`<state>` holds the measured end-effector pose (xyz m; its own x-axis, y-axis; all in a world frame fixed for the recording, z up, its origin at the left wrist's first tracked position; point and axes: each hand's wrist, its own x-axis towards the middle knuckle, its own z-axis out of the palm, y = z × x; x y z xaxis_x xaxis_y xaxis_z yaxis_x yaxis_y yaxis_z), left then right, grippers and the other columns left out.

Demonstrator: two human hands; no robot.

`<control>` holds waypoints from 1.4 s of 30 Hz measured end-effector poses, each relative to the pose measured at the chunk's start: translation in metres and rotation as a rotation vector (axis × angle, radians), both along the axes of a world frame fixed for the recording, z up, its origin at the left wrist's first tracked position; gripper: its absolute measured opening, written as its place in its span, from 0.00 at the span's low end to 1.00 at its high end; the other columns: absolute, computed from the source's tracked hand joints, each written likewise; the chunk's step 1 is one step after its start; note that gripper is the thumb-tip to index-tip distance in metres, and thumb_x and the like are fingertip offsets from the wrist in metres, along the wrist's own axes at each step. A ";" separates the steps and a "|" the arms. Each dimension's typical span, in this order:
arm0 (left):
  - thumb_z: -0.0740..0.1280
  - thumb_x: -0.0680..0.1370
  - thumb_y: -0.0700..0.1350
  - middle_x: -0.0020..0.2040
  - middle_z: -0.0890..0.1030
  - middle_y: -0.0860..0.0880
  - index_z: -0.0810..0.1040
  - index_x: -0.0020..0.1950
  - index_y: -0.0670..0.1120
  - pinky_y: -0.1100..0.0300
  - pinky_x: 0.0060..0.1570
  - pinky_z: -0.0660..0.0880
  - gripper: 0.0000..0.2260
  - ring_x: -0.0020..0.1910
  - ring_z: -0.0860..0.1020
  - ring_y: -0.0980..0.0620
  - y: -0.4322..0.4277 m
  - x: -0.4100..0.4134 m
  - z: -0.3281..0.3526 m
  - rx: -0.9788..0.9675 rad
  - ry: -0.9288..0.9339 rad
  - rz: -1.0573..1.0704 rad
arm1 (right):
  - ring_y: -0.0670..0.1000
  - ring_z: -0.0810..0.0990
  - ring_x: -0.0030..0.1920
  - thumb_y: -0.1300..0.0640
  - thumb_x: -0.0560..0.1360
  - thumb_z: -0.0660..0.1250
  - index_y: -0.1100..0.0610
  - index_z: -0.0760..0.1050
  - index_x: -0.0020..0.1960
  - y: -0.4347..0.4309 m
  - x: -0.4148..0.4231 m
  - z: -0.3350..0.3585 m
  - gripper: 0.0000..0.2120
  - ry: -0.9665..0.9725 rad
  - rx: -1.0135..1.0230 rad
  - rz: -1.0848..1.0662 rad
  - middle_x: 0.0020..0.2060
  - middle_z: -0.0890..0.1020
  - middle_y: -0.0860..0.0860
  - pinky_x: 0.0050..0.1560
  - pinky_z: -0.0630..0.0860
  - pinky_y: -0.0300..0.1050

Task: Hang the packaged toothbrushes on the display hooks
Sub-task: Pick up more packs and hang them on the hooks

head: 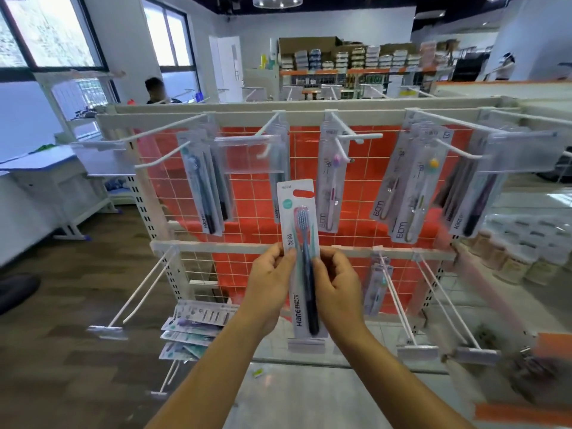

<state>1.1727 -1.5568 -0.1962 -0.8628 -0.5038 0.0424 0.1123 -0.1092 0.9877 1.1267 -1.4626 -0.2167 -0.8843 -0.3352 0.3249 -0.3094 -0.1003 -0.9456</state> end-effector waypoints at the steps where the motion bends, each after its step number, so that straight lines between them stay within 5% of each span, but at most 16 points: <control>1: 0.59 0.83 0.43 0.52 0.85 0.46 0.79 0.58 0.46 0.53 0.54 0.80 0.10 0.53 0.83 0.48 -0.005 0.002 0.001 0.013 0.003 0.001 | 0.42 0.82 0.46 0.58 0.81 0.61 0.46 0.74 0.49 -0.005 0.002 0.001 0.08 -0.007 -0.017 0.005 0.43 0.82 0.45 0.46 0.81 0.40; 12: 0.61 0.82 0.46 0.50 0.85 0.42 0.81 0.53 0.45 0.49 0.51 0.80 0.10 0.51 0.83 0.42 -0.091 0.044 0.003 0.018 -0.007 -0.008 | 0.43 0.81 0.46 0.60 0.80 0.62 0.50 0.77 0.49 -0.081 0.042 0.001 0.08 0.003 -0.057 -0.006 0.43 0.82 0.46 0.47 0.78 0.38; 19: 0.60 0.82 0.41 0.44 0.85 0.48 0.77 0.58 0.45 0.57 0.42 0.81 0.08 0.43 0.84 0.51 -0.133 0.073 0.008 -0.046 0.063 -0.043 | 0.44 0.80 0.41 0.61 0.80 0.61 0.51 0.77 0.47 -0.124 0.059 -0.003 0.09 -0.034 -0.072 -0.030 0.40 0.82 0.46 0.44 0.77 0.41; 25: 0.62 0.81 0.42 0.49 0.85 0.44 0.79 0.55 0.45 0.47 0.54 0.79 0.07 0.51 0.83 0.45 -0.158 0.086 0.008 -0.102 0.063 -0.011 | 0.48 0.76 0.37 0.59 0.81 0.61 0.51 0.78 0.44 -0.150 0.073 -0.008 0.10 -0.011 -0.101 -0.024 0.36 0.80 0.48 0.40 0.75 0.48; 31: 0.65 0.72 0.52 0.44 0.84 0.50 0.79 0.51 0.47 0.47 0.52 0.79 0.13 0.46 0.82 0.48 -0.178 0.093 0.015 -0.097 0.140 0.021 | 0.60 0.78 0.40 0.56 0.80 0.62 0.53 0.78 0.43 -0.166 0.081 -0.011 0.08 0.001 -0.064 -0.047 0.37 0.80 0.53 0.44 0.77 0.61; 36: 0.66 0.73 0.53 0.46 0.83 0.45 0.79 0.50 0.46 0.36 0.57 0.76 0.13 0.49 0.80 0.42 -0.191 0.091 0.020 -0.066 0.195 0.076 | 0.55 0.79 0.40 0.60 0.80 0.60 0.53 0.76 0.42 -0.174 0.085 -0.011 0.10 -0.012 -0.015 -0.079 0.36 0.80 0.51 0.44 0.79 0.59; 42: 0.66 0.75 0.52 0.46 0.84 0.48 0.80 0.52 0.45 0.38 0.57 0.77 0.12 0.49 0.81 0.44 -0.200 0.085 0.021 -0.063 0.186 0.085 | 0.48 0.78 0.36 0.60 0.80 0.60 0.52 0.76 0.41 -0.178 0.086 -0.015 0.11 -0.030 0.013 -0.099 0.35 0.80 0.48 0.43 0.78 0.55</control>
